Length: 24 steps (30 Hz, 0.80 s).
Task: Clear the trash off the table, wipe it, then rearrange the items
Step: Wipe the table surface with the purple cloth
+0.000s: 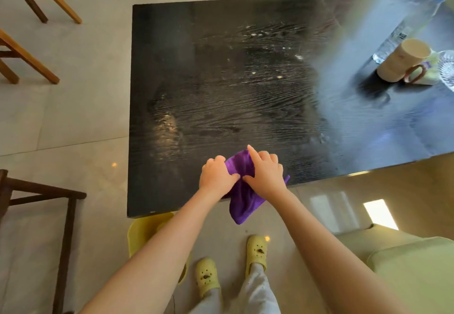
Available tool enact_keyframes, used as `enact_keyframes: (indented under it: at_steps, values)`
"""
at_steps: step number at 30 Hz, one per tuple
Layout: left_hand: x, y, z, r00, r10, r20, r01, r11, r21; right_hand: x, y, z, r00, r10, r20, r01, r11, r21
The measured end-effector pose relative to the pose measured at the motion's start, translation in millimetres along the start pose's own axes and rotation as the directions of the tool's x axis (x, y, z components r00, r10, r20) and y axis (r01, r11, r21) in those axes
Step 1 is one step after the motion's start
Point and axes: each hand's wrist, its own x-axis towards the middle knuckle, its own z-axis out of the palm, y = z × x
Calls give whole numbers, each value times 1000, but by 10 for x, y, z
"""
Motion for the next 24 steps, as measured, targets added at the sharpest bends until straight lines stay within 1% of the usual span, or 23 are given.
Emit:
enact_keyframes:
  at_steps: [2, 3, 5, 6, 8, 9, 10, 12, 14, 16, 18, 19, 22, 24]
  values:
    - [48, 35, -86, 992, -21, 121, 17, 999, 28, 27, -14, -17, 1000, -30, 8, 31, 999, -34]
    - [52, 40, -121, 987, -13, 158, 8, 999, 33, 36, -11, -41, 999, -34, 17, 34, 999, -41]
    - [39, 58, -174, 984, 36, 173, -43, 998, 35, 56, 28, -127, 999, -17, 42, 17, 1000, -6]
    - [24, 78, -192, 983, 85, 165, -92, 995, 34, 63, 69, -185, 998, -5, 55, 3, 999, 36]
    - [-20, 139, -233, 968, 182, 172, -182, 983, -18, 34, 182, -343, 997, -7, 73, -5, 985, 170]
    - [-42, 186, -265, 961, 213, 179, -206, 977, -59, 9, 257, -438, 997, -28, 78, 6, 962, 272]
    - [-61, 246, -306, 954, 237, 182, -223, 970, -93, -27, 336, -544, 994, -58, 92, 17, 919, 393]
    - [-79, 414, -412, 934, 308, 179, -287, 949, -133, -119, 484, -797, 984, -109, 144, 0, 797, 604]
    - [-104, 661, -525, 897, 401, 187, -379, 914, -142, -207, 618, -1044, 978, -145, 149, -5, 699, 715]
    - [-150, 951, -617, 860, 471, 194, -445, 880, -166, -299, 719, -1284, 982, -157, 101, 25, 645, 764]
    - [-201, 1248, -690, 834, 523, 177, -490, 849, -199, -387, 808, -1516, 990, -136, 34, 52, 583, 811]
    - [-225, 1398, -721, 820, 548, 166, -513, 832, -211, -430, 860, -1634, 993, -116, -12, 77, 569, 819]
    - [-322, 1886, -786, 769, 613, 179, -568, 785, -247, -559, 1092, -2011, 982, -27, -187, 167, 590, 790]
    - [-389, 2228, -825, 736, 652, 184, -603, 754, -261, -627, 1271, -2272, 966, 23, -256, 199, 565, 801]
